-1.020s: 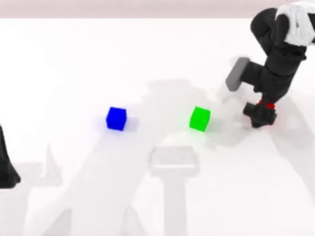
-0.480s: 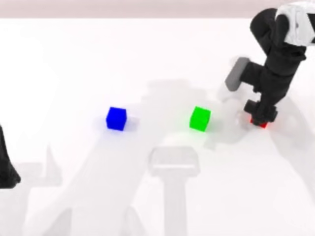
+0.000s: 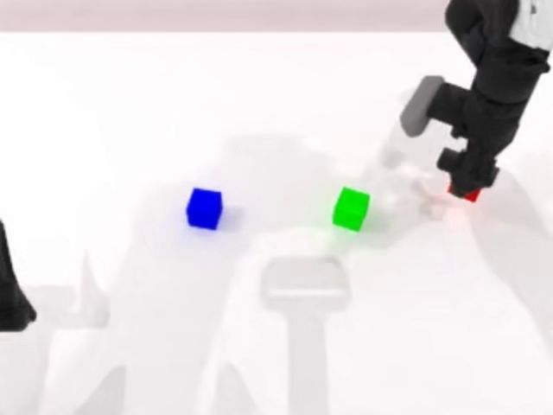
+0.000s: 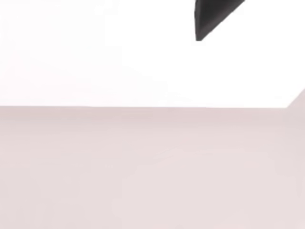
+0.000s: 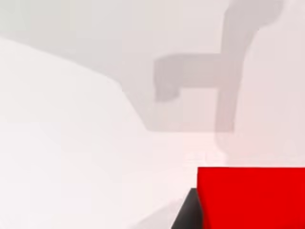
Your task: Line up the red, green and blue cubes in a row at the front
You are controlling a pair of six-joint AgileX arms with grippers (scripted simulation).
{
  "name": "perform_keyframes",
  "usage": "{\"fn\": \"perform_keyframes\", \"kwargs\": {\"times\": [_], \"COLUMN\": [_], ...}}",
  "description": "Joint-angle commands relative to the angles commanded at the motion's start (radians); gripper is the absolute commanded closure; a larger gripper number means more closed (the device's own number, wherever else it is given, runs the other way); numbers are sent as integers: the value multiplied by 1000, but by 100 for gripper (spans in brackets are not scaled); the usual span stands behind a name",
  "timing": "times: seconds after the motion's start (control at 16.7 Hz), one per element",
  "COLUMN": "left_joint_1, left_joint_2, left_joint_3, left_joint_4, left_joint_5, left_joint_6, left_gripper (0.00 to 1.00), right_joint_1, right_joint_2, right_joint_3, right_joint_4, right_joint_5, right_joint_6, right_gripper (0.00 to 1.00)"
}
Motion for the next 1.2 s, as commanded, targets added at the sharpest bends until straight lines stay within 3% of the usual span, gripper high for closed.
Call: {"fn": "perform_keyframes", "kwargs": {"times": [0.18,0.6,0.84,1.2], "left_joint_1": [0,0,0,0], "left_joint_2": [0,0,0,0], "left_joint_3": [0,0,0,0], "left_joint_4": [0,0,0,0], "left_joint_5": [0,0,0,0], "left_joint_6": [0,0,0,0], "left_gripper": [0,0,0,0], "right_joint_1": [4,37,213,588], "right_joint_2": [-25,-14,28,103], "right_joint_3": [61,87,177,333], "right_joint_4": [-80,-95,-144,-241], "right_joint_5": [0,0,0,-3], "right_joint_6": [-2,9,59,159], "right_gripper": [100,100,100,100]}}
